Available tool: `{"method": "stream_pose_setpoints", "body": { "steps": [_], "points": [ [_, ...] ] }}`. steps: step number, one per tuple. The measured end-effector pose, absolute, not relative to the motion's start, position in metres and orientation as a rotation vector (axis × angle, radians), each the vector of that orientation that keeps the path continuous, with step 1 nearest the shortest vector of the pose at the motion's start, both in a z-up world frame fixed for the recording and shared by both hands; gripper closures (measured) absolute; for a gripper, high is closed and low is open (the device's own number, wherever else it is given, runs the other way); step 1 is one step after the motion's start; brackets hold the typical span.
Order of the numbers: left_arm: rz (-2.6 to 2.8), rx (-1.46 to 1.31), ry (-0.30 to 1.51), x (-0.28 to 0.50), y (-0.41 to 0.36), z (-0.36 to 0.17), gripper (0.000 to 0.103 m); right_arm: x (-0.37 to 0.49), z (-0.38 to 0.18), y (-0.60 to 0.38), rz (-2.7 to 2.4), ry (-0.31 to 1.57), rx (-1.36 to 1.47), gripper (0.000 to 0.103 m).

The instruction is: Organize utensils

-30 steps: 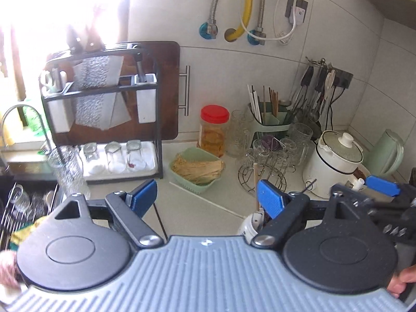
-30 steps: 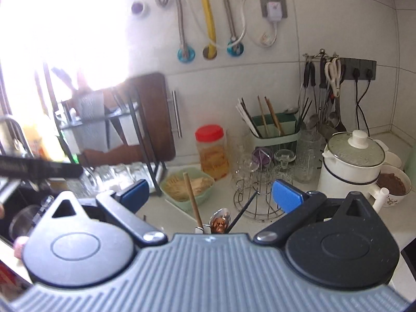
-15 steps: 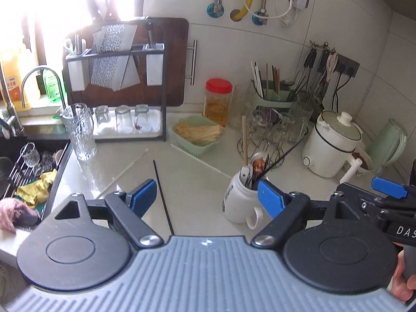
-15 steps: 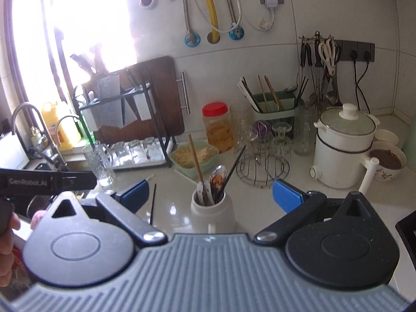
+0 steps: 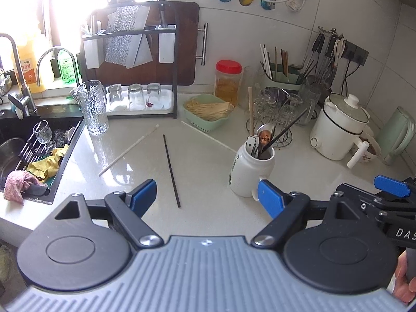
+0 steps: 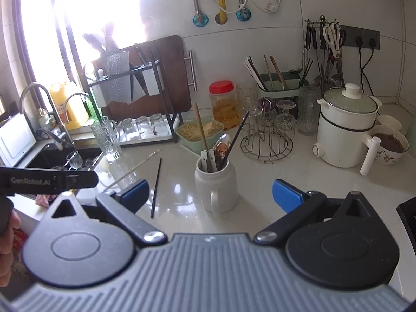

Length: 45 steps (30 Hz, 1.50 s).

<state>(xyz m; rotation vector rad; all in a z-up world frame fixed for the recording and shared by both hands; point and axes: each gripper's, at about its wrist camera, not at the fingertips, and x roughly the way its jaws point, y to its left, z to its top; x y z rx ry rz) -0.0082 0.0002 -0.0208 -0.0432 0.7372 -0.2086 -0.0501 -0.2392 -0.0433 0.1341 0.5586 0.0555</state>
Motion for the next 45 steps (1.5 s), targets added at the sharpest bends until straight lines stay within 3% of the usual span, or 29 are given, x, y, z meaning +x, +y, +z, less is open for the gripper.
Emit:
{"method": "stream_pose_setpoints", "body": {
  "steps": [31,45],
  "points": [
    [-0.193,-0.005,0.727,-0.008,-0.006,-0.019,0.014,-0.052,-0.050,-0.245,0.042,0.574,0.116,0.000],
    [-0.190,0.016,0.714,-0.001,-0.004,-0.018,0.005,-0.049,-0.050,-0.244,0.025,0.567,0.115,0.000]
  ]
}}
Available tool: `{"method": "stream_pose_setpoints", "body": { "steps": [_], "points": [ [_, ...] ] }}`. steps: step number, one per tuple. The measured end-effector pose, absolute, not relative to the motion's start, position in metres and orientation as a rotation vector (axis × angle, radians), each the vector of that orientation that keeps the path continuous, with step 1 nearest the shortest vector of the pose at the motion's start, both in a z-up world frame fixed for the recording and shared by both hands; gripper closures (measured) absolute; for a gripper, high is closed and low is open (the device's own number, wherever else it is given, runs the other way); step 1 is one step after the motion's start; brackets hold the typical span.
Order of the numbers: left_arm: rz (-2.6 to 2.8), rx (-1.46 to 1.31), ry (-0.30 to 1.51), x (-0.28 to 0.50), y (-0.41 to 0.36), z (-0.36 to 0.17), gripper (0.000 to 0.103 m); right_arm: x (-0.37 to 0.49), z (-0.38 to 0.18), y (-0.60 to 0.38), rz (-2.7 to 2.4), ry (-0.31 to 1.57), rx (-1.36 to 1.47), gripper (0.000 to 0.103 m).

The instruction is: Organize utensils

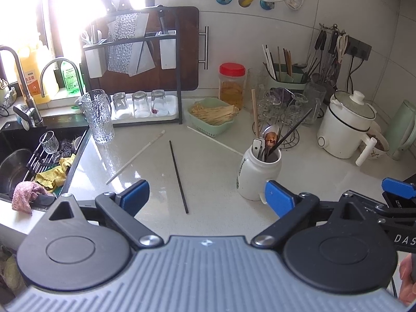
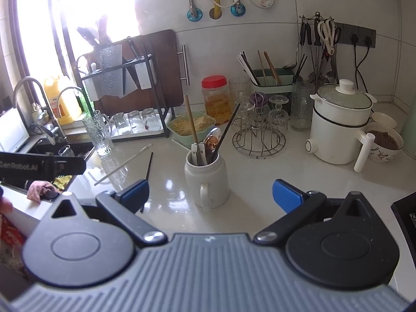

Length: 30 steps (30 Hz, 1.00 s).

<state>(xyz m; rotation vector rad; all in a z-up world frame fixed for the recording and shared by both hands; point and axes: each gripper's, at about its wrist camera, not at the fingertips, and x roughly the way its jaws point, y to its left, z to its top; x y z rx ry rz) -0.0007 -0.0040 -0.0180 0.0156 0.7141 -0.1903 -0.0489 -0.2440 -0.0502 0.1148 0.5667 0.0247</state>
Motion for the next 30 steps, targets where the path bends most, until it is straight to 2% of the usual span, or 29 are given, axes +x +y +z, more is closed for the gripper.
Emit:
{"method": "stream_pose_setpoints", "body": {
  "steps": [30],
  "points": [
    [-0.200,0.011,0.722,0.0040,-0.0025,-0.0156,0.005,-0.0459,-0.0485,-0.2442,0.006,0.548,0.115,0.000]
  ]
}}
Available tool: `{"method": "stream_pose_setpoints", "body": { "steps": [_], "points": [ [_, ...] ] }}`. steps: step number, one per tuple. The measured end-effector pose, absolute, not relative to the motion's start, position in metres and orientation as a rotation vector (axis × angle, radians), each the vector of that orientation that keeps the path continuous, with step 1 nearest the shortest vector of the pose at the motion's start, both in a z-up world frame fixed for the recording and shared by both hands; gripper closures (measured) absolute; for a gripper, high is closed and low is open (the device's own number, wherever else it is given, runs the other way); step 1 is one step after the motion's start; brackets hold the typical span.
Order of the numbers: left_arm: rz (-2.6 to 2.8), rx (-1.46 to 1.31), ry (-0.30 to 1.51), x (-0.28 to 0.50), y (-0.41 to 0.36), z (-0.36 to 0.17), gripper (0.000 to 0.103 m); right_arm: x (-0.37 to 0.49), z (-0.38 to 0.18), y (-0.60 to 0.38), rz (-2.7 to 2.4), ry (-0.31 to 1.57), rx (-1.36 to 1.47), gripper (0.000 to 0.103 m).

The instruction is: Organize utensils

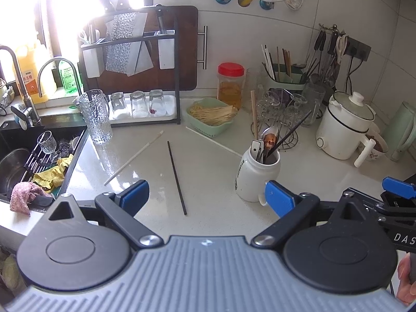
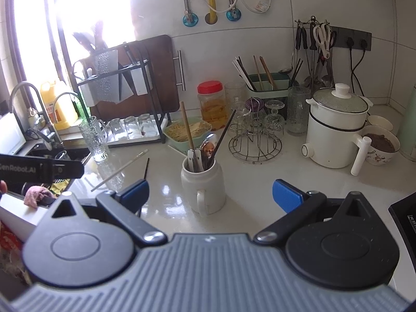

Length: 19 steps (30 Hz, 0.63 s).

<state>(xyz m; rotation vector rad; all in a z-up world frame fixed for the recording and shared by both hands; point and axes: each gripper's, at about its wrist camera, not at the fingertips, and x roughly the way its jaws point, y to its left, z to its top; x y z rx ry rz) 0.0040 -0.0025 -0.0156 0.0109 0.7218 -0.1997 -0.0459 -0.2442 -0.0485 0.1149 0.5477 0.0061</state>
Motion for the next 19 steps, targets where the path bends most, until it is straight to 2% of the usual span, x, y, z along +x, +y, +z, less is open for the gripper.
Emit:
{"method": "stream_pose_setpoints", "body": {
  "steps": [19],
  "points": [
    [-0.201,0.015,0.740,0.0061,-0.0001,-0.0201,0.003,-0.0442,-0.0487,-0.2424,0.002,0.561,0.118,0.000]
  ]
}}
